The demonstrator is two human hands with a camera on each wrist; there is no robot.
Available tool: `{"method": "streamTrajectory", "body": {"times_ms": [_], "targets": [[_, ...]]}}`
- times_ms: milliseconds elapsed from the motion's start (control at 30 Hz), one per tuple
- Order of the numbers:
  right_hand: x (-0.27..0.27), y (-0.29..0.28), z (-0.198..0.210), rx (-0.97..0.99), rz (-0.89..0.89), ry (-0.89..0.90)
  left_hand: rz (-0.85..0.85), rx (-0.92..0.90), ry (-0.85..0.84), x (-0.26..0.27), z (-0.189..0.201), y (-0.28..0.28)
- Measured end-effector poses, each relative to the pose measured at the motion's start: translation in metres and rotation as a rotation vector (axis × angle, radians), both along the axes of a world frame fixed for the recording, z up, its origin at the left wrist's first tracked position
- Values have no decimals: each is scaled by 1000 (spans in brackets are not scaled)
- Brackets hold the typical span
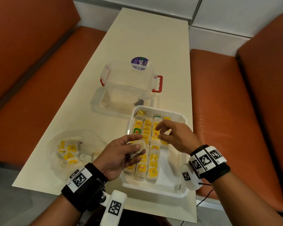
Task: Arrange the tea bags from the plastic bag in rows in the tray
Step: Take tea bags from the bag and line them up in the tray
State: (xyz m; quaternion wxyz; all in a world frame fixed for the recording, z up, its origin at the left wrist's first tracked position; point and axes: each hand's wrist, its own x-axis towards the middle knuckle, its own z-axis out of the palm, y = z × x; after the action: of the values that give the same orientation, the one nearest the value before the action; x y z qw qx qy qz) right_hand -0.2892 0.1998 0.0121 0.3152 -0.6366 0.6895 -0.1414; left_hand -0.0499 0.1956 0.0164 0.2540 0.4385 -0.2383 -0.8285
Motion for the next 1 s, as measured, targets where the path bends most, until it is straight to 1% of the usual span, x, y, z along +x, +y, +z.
{"method": "streamTrajectory", "body": {"times_ms": [133, 200, 300, 500, 633, 700, 767, 833, 900, 967, 1000], "targets": [[17, 13, 30, -50, 126, -162, -30, 34, 55, -4, 3, -3], [22, 19, 42, -84, 171, -191, -46, 24, 60, -7, 3, -4], [27, 24, 50, -120, 199, -185, -71, 12, 67, -11, 2, -5], [31, 28, 50, -130, 193, -141, -134, -13, 62, -14, 5, -5], [34, 30, 51, -118, 141, -109, -192, -52, 65, -13, 7, -6], [33, 30, 52, -117, 115, -118, -230, -131, -6, -11, 7, -7], [30, 31, 54, -118, 82, -140, -279, -267, -130, -9, 4, -10], [27, 32, 57, -121, 50, -142, -328, -392, -188, -6, 0, -12], [24, 33, 59, -115, 29, -128, -393, -477, -149, -2, -3, -14], [22, 34, 60, -101, 26, -104, -463, -521, -93, -3, -2, -12], [21, 35, 60, -93, 24, -90, -492, -540, -92, -4, -1, -11]]}}
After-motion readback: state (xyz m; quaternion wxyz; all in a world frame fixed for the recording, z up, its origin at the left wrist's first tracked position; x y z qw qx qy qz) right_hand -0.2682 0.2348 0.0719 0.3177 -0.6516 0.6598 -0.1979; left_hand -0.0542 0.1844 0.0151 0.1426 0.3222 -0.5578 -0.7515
